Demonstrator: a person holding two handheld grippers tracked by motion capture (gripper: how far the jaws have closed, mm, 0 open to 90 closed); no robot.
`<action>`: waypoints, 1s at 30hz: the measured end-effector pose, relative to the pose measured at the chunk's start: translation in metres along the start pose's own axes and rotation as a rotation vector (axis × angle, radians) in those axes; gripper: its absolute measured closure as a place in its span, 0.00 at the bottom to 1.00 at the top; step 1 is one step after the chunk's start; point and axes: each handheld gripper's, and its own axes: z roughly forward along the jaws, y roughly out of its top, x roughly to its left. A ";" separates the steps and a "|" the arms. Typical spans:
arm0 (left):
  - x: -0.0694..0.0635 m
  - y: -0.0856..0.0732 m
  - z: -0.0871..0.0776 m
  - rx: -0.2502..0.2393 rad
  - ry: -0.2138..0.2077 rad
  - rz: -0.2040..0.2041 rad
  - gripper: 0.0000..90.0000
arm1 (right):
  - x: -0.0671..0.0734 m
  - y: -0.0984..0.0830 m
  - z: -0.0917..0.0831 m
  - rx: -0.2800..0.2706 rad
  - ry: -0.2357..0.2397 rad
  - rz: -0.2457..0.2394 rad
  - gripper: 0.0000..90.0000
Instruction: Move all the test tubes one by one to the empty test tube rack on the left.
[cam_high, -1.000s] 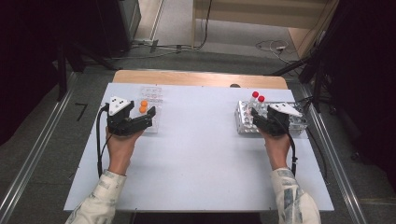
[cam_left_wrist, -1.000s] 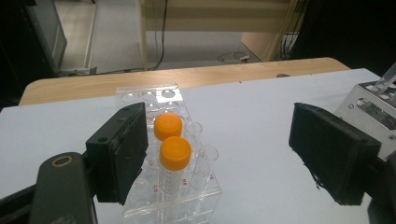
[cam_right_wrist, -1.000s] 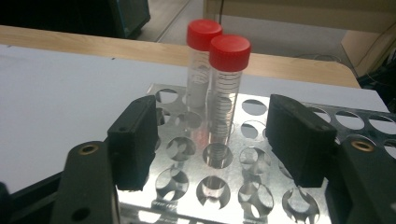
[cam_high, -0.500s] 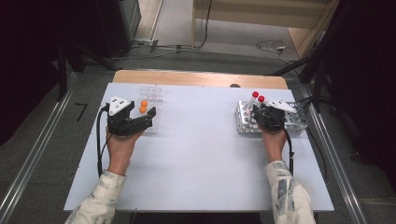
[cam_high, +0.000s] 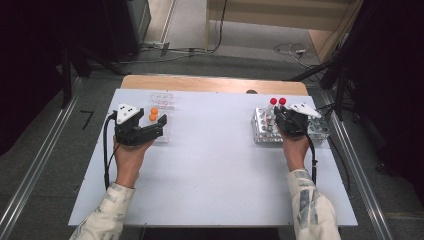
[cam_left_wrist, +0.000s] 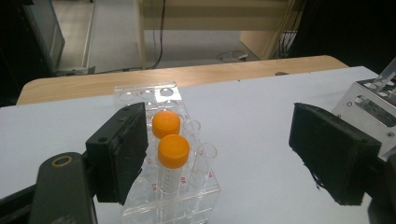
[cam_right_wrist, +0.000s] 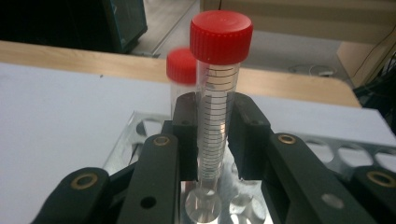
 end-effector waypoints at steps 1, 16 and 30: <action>0.000 0.000 0.000 -0.001 -0.001 0.000 0.22 | -0.001 0.004 -0.002 -0.002 -0.004 -0.006 0.79; -0.004 -0.001 0.000 0.001 -0.002 0.009 0.22 | 0.000 0.028 -0.038 -0.058 0.043 -0.006 0.79; -0.007 -0.001 -0.001 -0.002 -0.006 0.015 0.22 | 0.043 0.016 -0.050 -0.039 0.186 -0.063 0.79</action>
